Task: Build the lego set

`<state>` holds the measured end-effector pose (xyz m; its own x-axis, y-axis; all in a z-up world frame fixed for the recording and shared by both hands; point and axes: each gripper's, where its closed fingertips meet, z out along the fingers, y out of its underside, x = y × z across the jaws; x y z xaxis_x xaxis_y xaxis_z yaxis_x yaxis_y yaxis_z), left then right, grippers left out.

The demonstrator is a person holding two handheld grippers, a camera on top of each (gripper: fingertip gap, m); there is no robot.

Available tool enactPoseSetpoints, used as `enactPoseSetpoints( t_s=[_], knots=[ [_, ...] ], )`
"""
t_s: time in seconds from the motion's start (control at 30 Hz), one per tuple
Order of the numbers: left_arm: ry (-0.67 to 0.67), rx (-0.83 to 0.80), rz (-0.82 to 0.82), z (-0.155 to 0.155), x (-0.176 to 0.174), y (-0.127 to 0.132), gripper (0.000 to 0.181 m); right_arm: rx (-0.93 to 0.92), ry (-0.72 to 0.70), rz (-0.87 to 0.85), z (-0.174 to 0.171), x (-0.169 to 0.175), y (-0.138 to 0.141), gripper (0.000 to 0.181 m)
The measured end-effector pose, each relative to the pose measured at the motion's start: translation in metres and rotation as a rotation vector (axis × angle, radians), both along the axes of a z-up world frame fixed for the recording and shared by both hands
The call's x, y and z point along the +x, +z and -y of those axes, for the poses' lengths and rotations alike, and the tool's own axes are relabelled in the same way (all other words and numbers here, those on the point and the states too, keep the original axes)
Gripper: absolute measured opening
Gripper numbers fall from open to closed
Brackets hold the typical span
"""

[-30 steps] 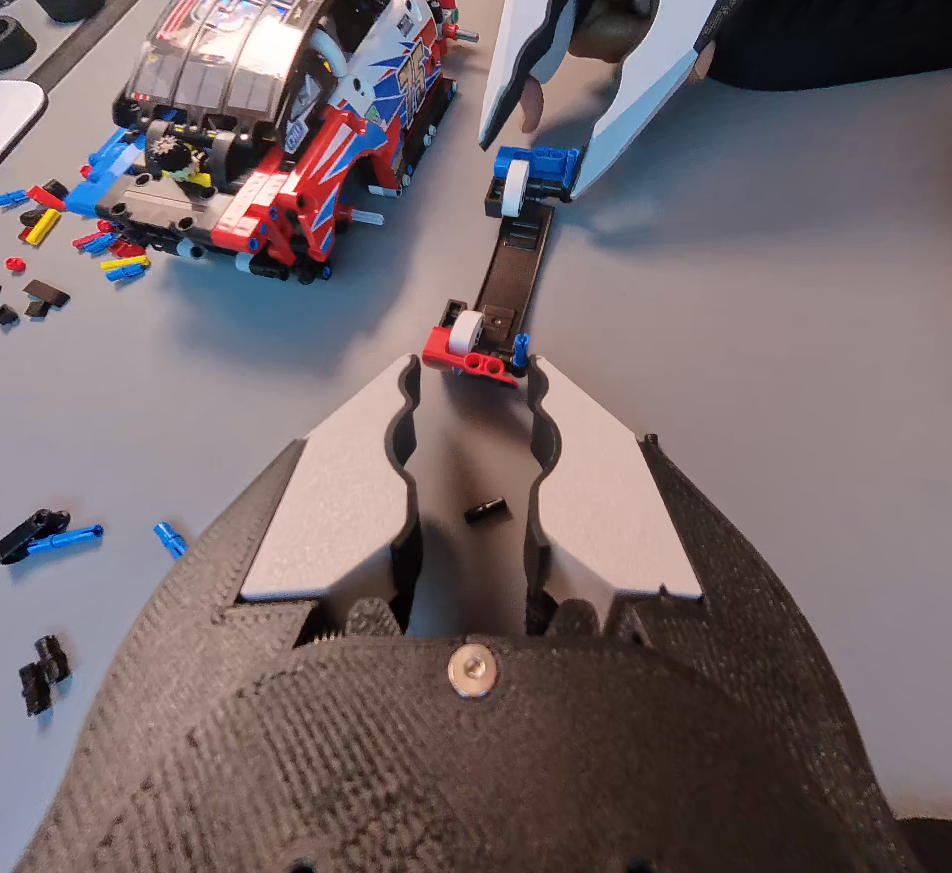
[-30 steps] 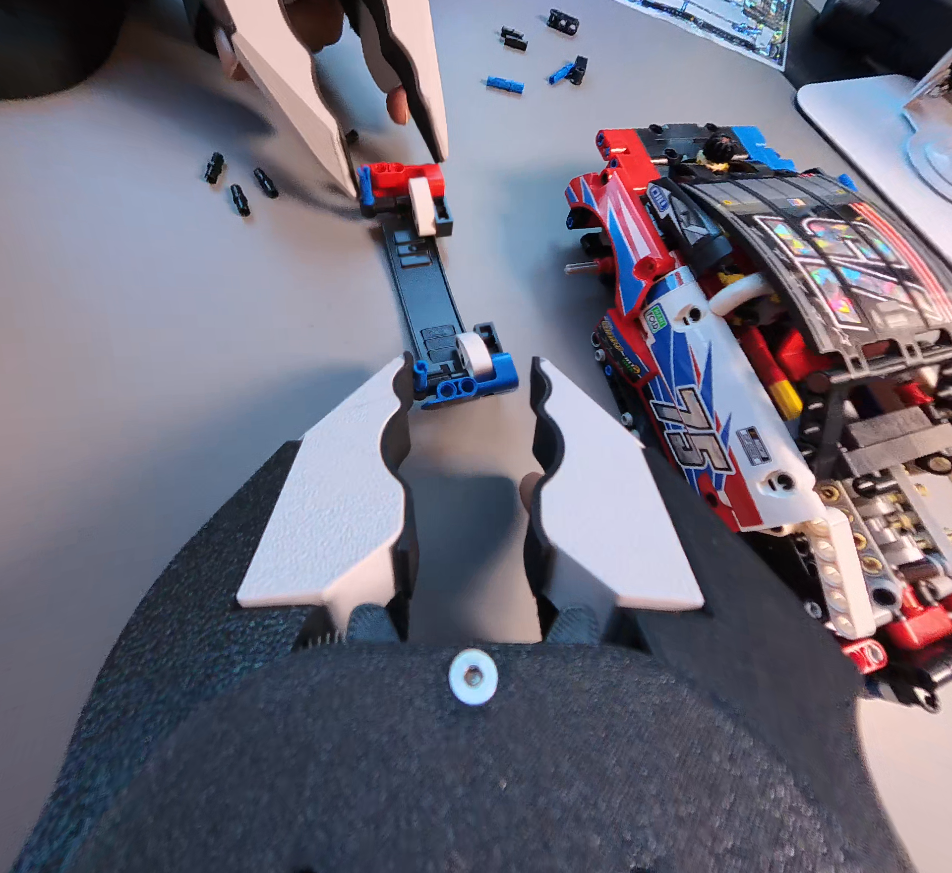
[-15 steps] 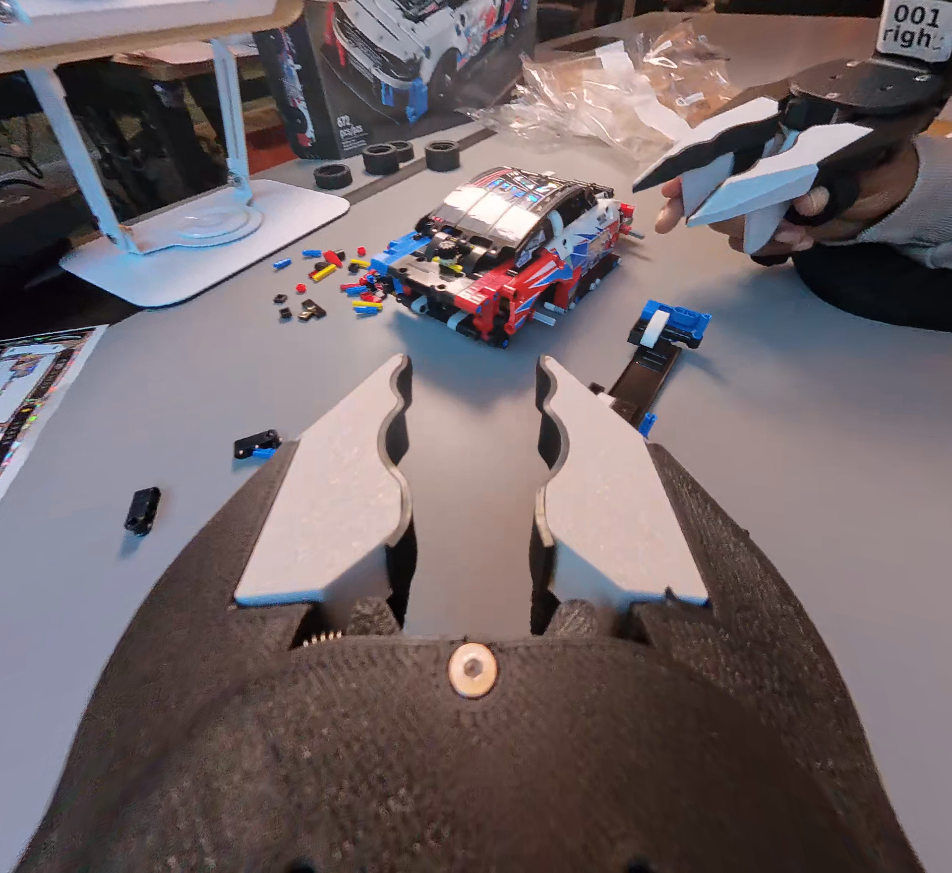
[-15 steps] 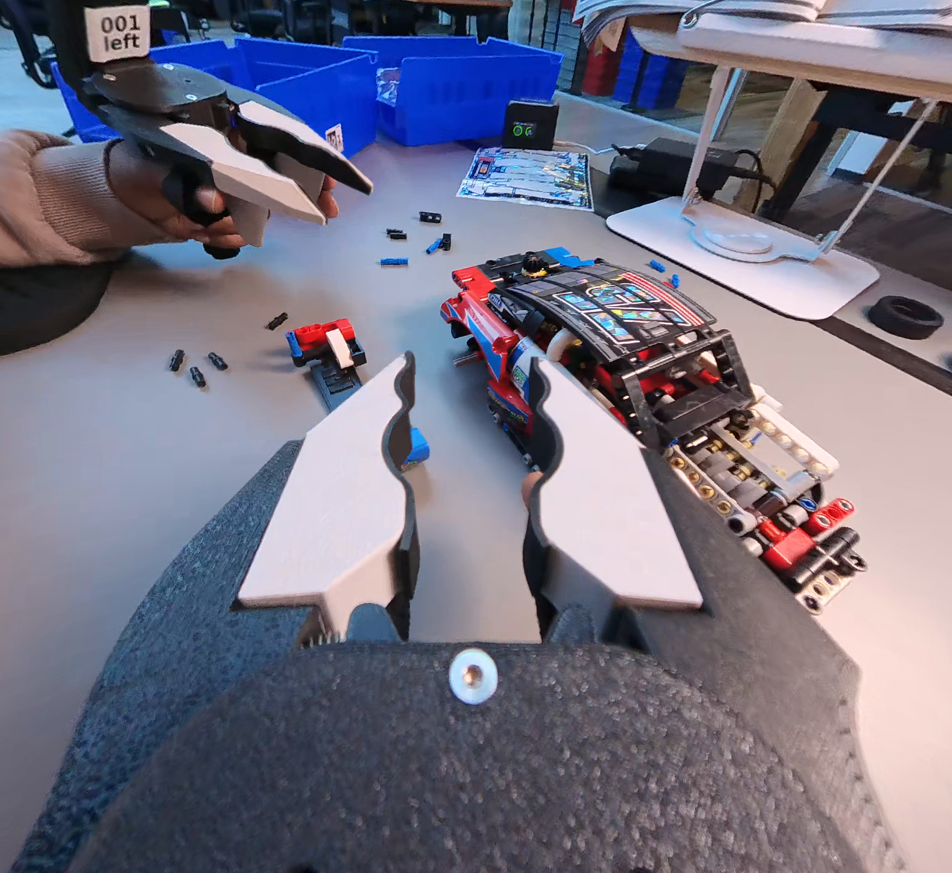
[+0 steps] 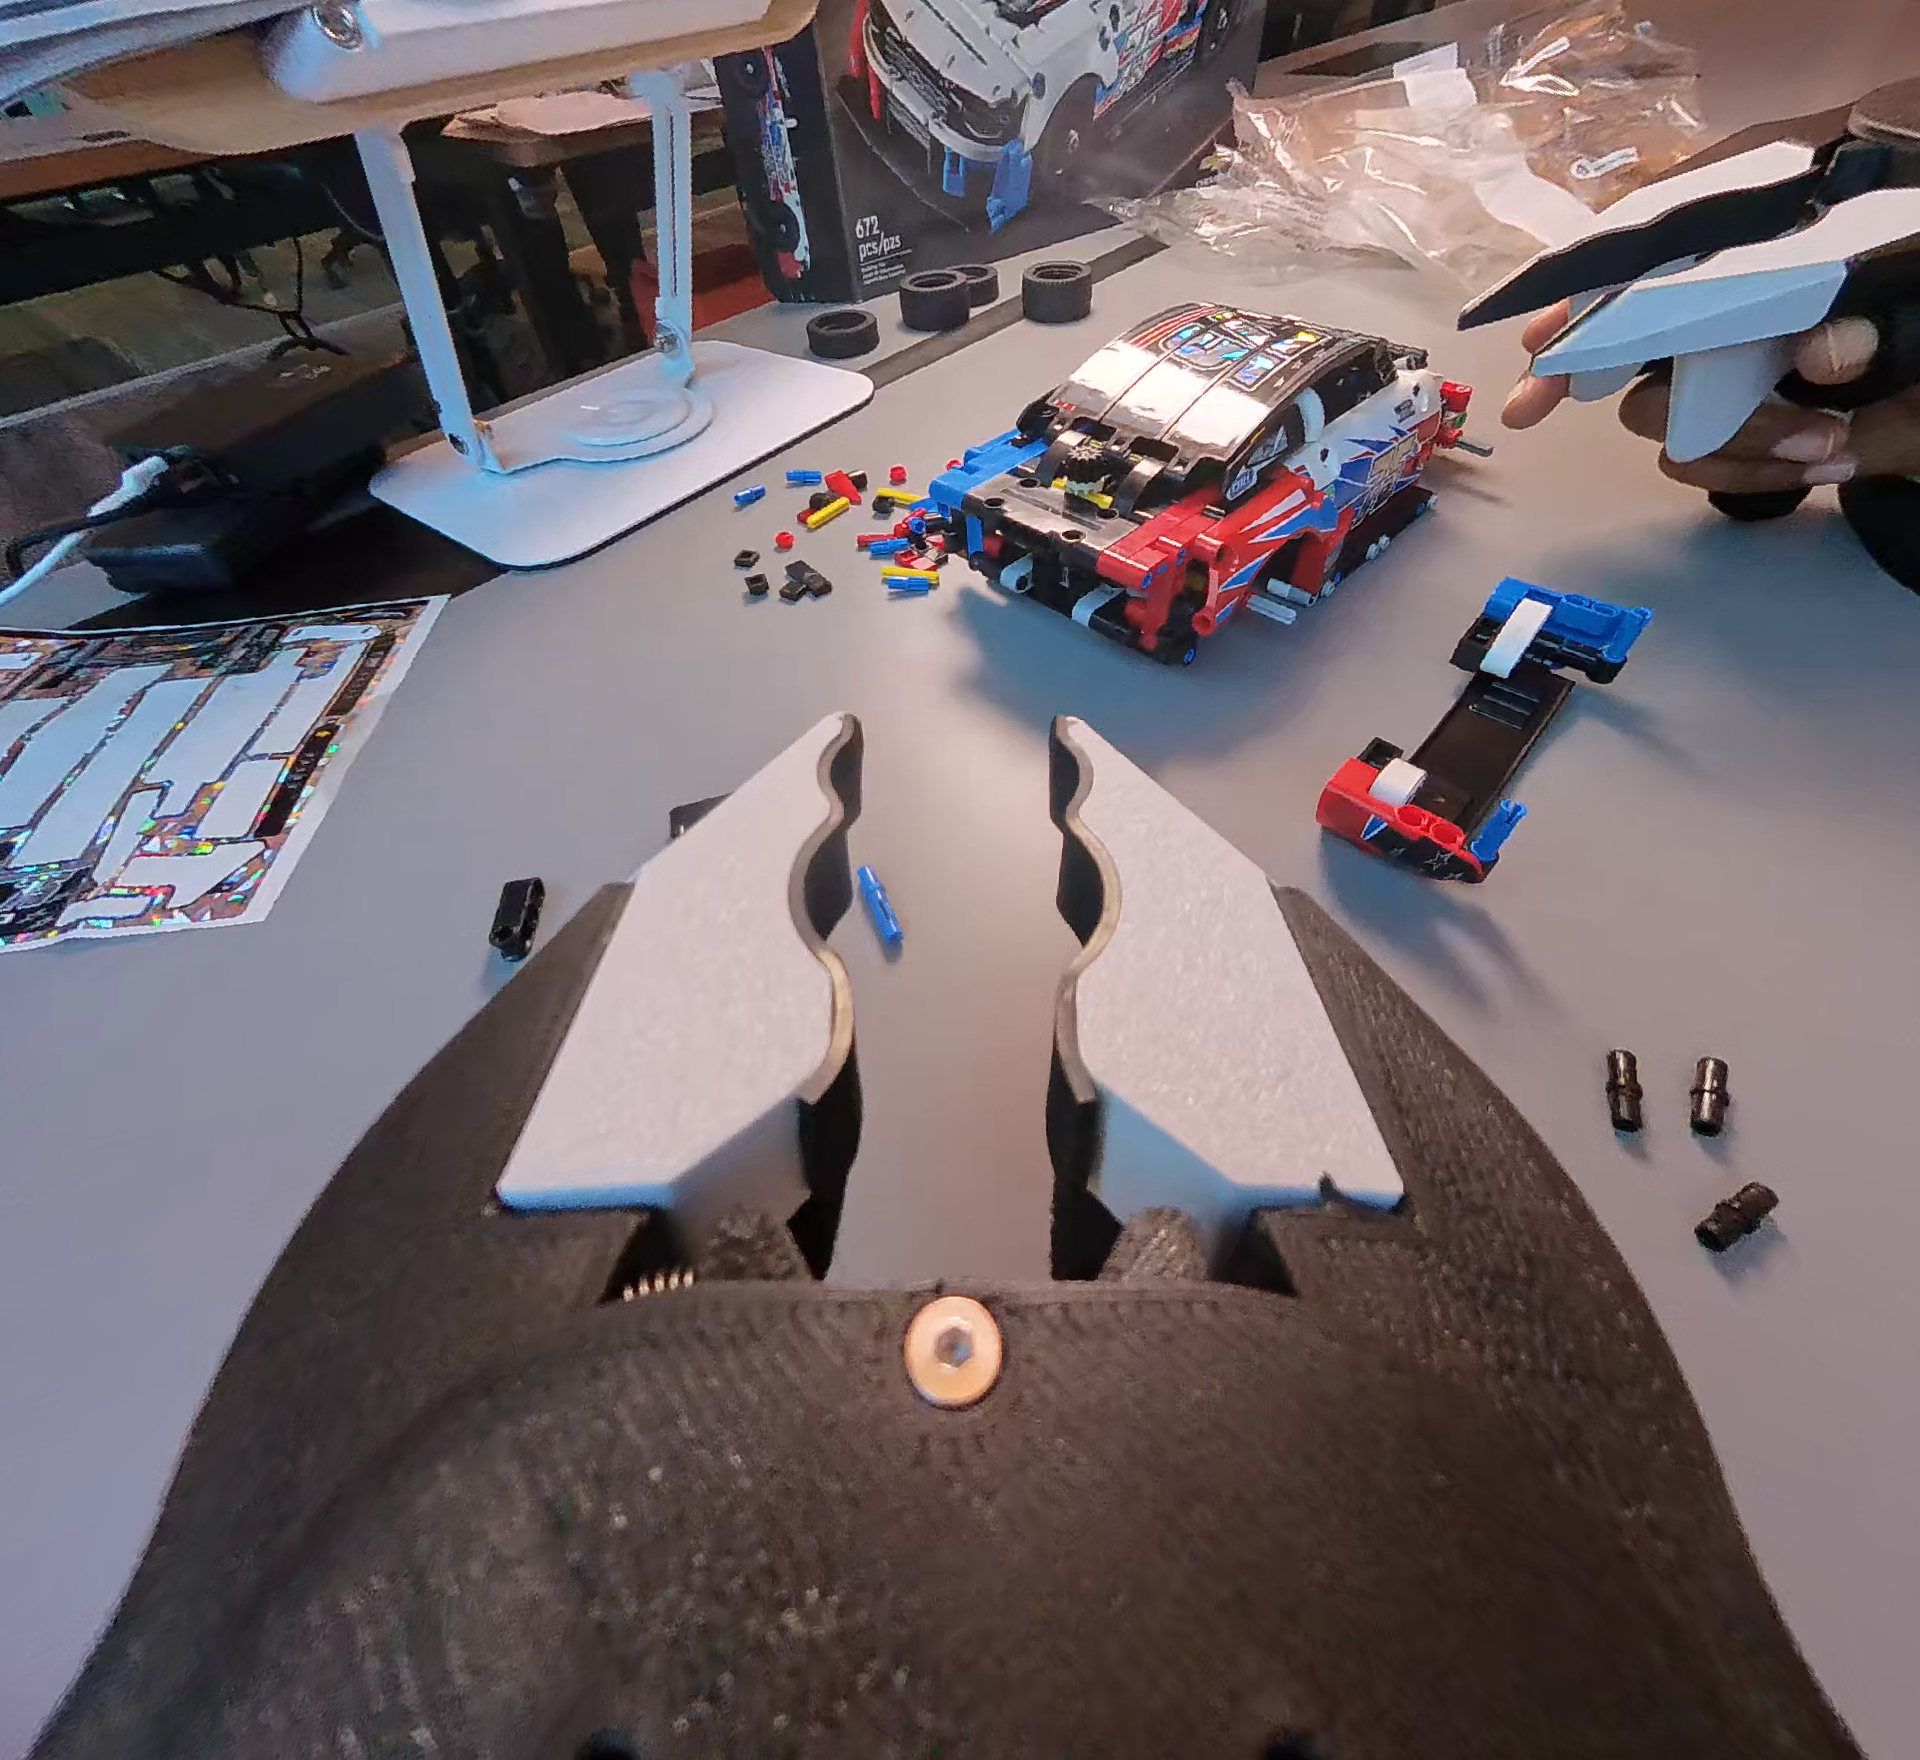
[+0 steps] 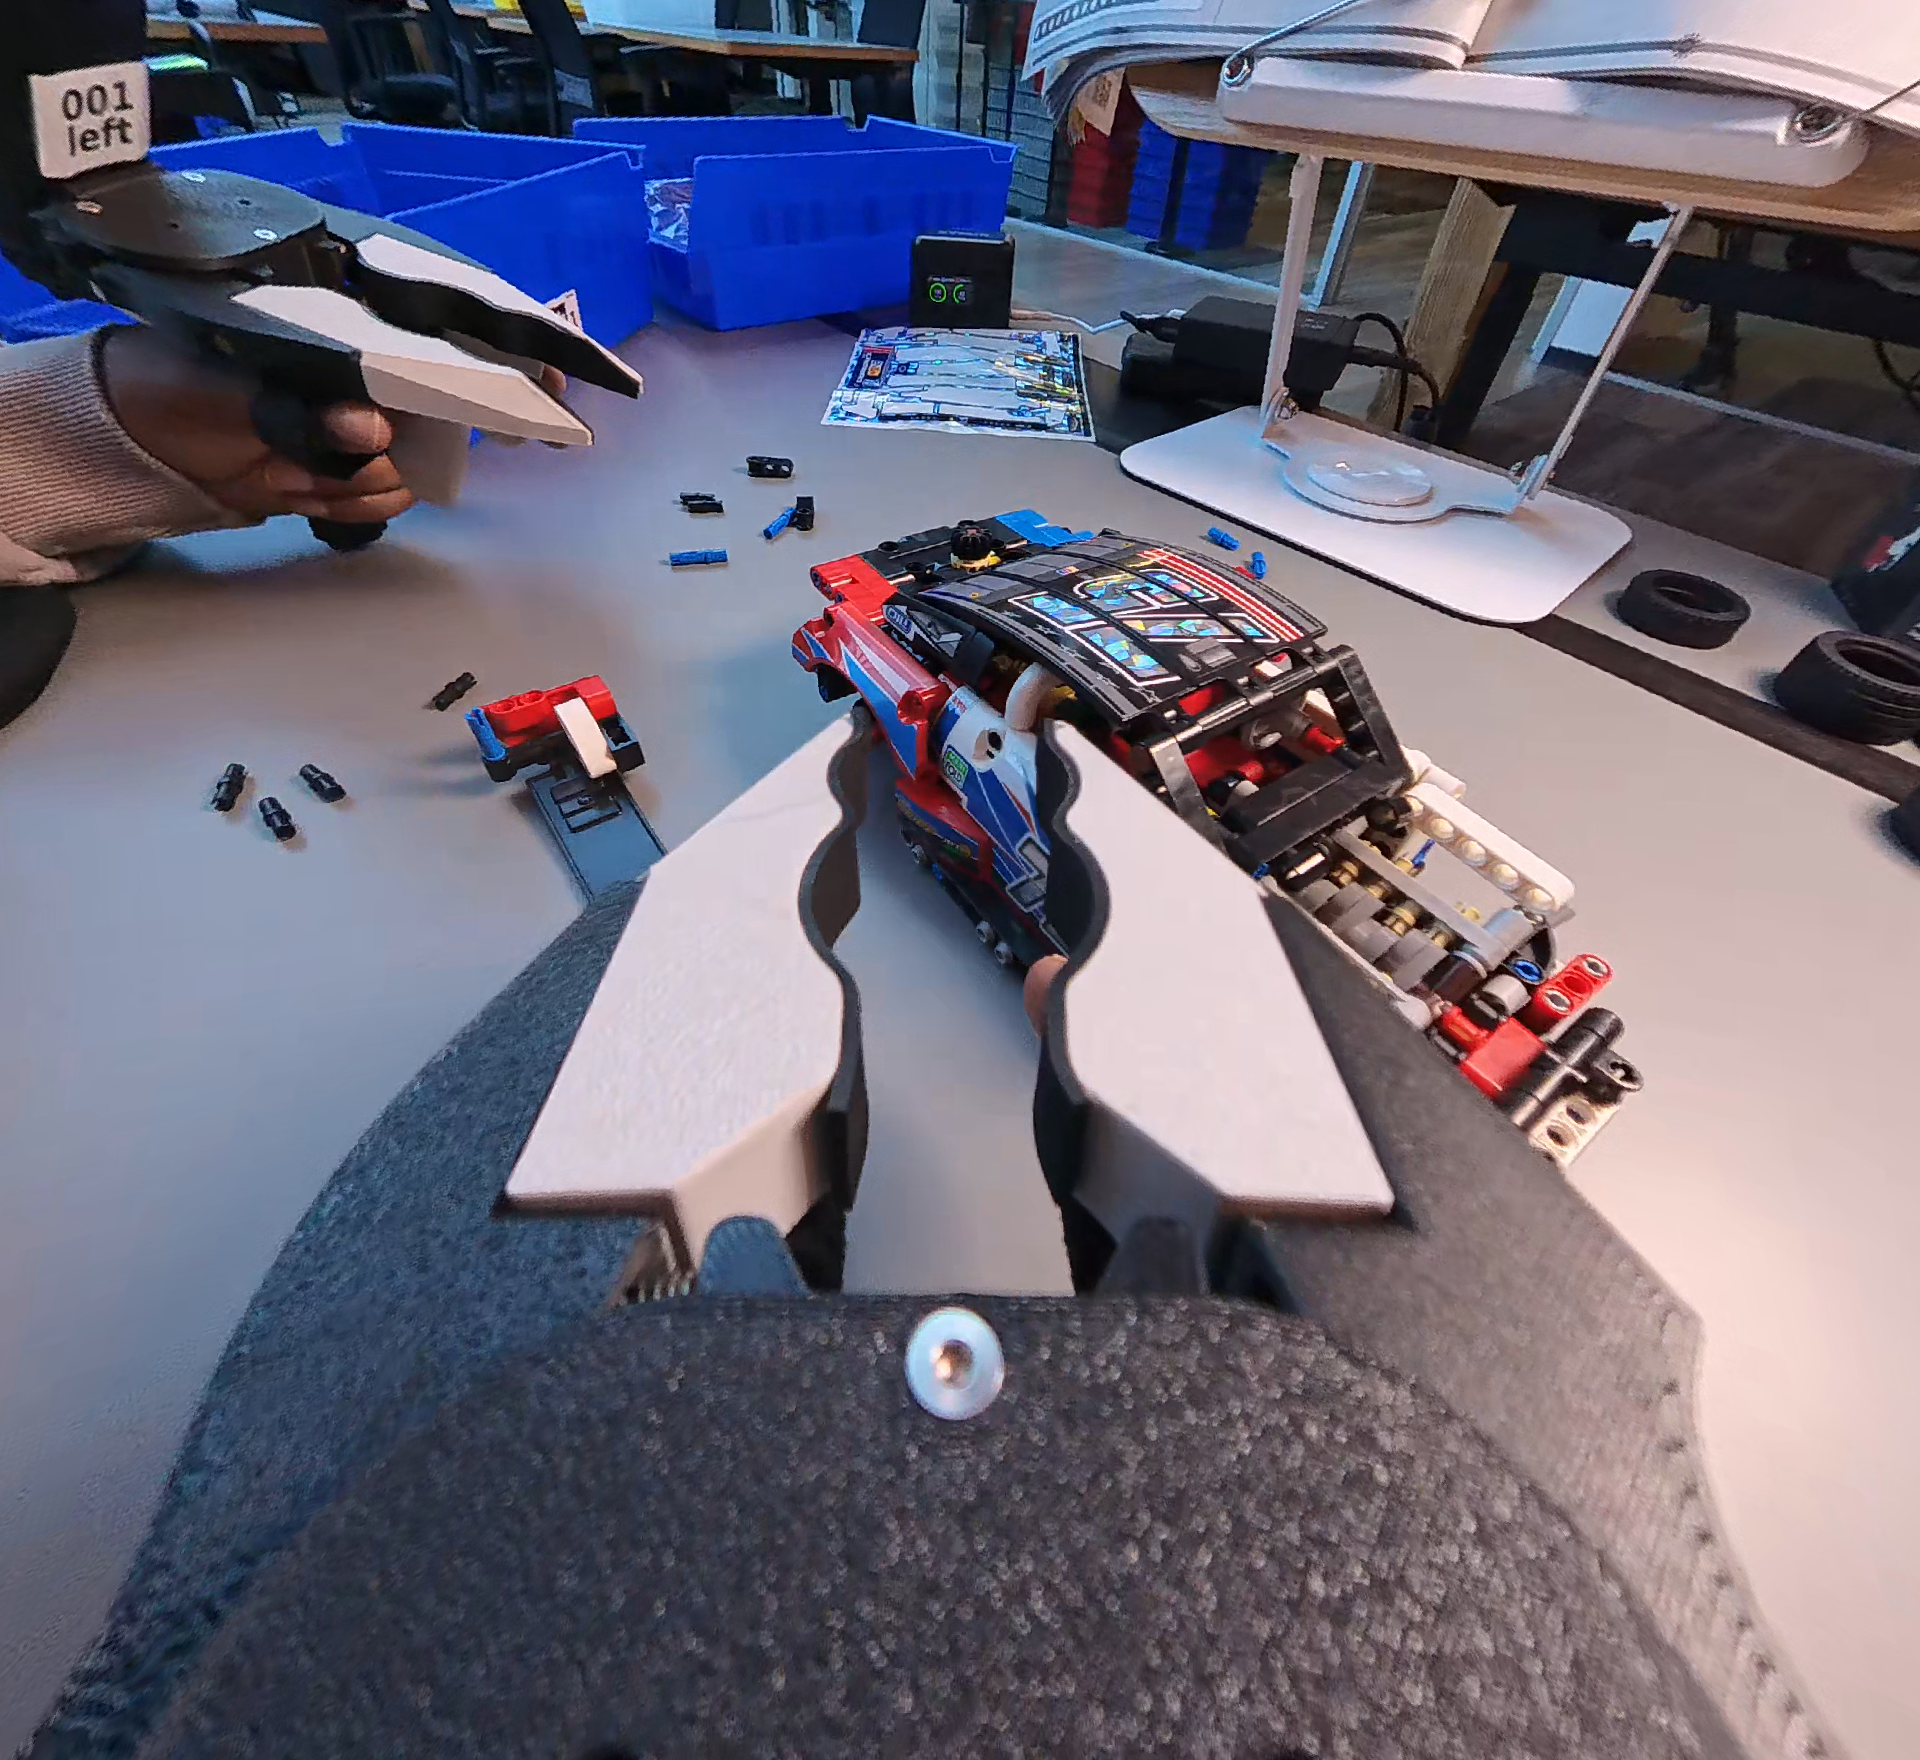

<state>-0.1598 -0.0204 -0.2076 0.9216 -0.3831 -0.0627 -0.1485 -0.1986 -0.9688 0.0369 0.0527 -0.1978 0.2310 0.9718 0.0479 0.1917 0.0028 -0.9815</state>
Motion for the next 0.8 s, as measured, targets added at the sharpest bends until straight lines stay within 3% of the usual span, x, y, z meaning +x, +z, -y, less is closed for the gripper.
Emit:
enactPoseSetpoints(
  t_s=[0.8],
  knots=[
    [-0.016, 0.036, 0.006, -0.0011, 0.0018, 0.0040, 0.034, -0.001, -0.012, -0.005, -0.0078, 0.0029, 0.0001, 0.023]
  ],
)
